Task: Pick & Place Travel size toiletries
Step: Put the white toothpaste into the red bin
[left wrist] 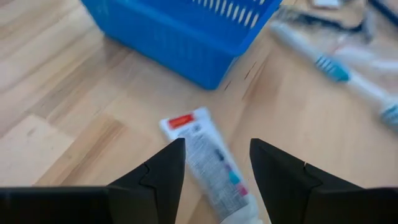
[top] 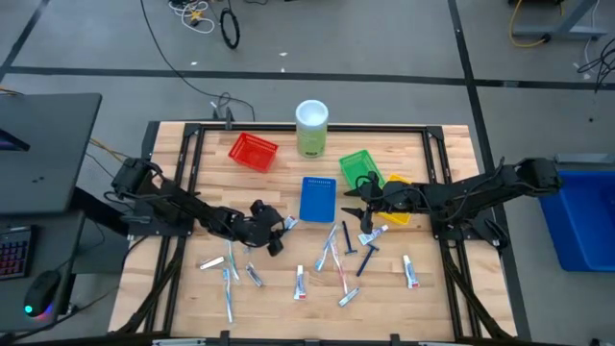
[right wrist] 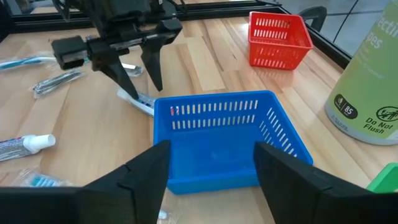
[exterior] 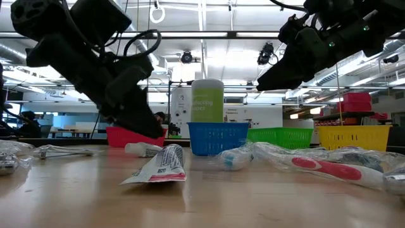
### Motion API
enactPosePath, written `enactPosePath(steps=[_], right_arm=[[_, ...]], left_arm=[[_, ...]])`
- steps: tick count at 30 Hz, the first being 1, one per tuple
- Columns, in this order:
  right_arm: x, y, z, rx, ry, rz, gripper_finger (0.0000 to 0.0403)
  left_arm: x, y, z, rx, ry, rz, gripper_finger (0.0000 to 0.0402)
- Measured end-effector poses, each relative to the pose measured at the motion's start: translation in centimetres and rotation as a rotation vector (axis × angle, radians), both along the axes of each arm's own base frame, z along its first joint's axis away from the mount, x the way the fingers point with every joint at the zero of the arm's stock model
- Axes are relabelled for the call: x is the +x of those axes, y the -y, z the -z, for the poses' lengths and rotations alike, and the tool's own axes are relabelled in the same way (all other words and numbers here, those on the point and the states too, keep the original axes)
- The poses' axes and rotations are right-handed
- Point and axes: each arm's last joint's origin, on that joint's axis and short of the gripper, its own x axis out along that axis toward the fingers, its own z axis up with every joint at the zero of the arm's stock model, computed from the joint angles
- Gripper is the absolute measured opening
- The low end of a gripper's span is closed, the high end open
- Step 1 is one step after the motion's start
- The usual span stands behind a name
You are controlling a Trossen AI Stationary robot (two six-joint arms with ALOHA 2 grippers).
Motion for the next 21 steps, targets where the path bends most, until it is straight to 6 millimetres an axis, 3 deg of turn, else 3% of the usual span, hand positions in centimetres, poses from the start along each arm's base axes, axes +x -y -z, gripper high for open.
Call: enactPosePath(steps=[21], right_arm=[[0.0, 0.0, 0.0, 0.0, 0.0, 0.0, 0.0232]], left_arm=[[-0.48, 0.13, 0.62, -0.054, -0.066, -0.007, 0.0187]])
